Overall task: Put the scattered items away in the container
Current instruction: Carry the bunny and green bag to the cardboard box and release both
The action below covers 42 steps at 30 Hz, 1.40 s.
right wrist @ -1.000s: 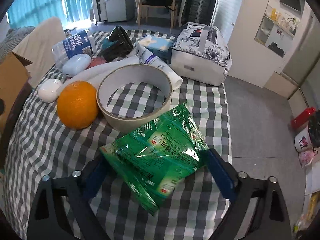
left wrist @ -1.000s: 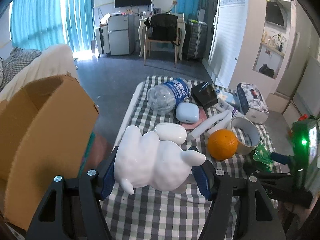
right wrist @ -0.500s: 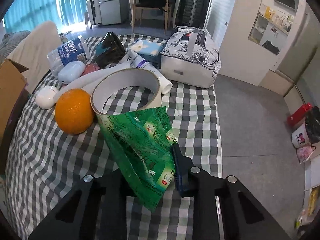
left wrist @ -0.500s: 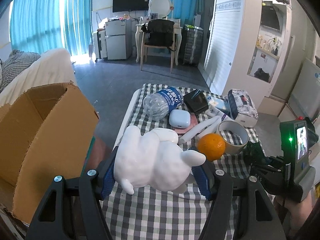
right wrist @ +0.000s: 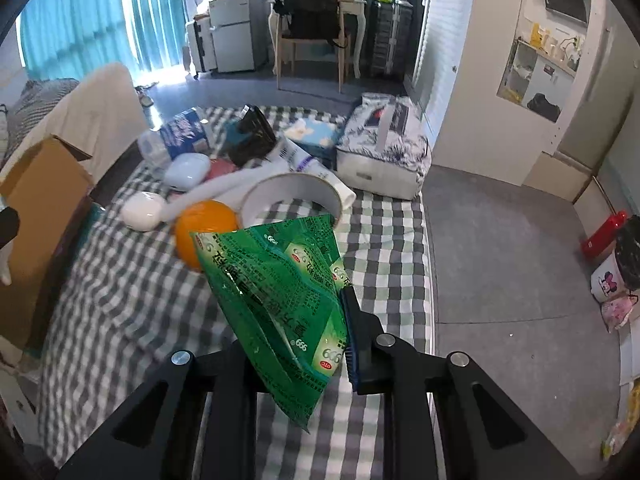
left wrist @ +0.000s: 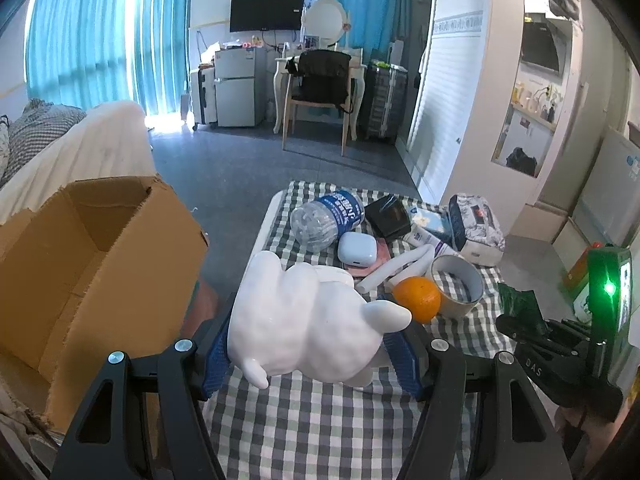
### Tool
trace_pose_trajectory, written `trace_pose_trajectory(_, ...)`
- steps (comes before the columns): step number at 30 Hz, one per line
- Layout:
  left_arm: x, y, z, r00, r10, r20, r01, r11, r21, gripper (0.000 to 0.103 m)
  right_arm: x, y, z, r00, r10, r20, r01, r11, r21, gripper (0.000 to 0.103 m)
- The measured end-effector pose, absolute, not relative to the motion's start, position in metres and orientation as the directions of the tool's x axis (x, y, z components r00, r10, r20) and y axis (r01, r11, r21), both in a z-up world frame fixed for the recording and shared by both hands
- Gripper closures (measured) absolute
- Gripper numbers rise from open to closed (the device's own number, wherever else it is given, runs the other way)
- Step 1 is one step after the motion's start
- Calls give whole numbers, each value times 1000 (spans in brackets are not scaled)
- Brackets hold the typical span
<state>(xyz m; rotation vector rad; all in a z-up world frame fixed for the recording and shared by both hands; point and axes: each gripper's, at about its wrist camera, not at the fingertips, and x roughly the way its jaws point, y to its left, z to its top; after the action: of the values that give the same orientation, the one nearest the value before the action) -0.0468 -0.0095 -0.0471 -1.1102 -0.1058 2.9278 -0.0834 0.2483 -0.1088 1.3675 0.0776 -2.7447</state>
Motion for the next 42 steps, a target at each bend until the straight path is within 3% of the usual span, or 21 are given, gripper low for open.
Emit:
trace_pose_trajectory(13, 2, -91, 15, -795, -73, -602, 151, -985, -80, 35, -39, 127, -12, -691, -228, -686, 315, -949, -2, 85)
trace_pose_trajectory(22, 27, -185, 42, -782, -214, -585, 301, -952, -55, 35, -37, 35, 22, -660, -372, -653, 476, -879, 20, 85)
trace_pose_trajectory(30, 13, -251, 15, -705, -282, -650, 390, -921, -23, 35, -61, -56, 7, -573, -448, -686, 593, -805, 30, 85)
trace_pose_trajectory(38, -15, -280, -30, -641, -257, -723, 398, -917, -27, 35, -92, -109, -25, -514, -449, -731, 635, -772, 27, 85)
trace_pose_trajectory(42, -19, -288, -41, -623, -252, -741, 411, -911, -35, 27, -103, -121, -36, -494, -443, -748, 642, -766, 29, 85)
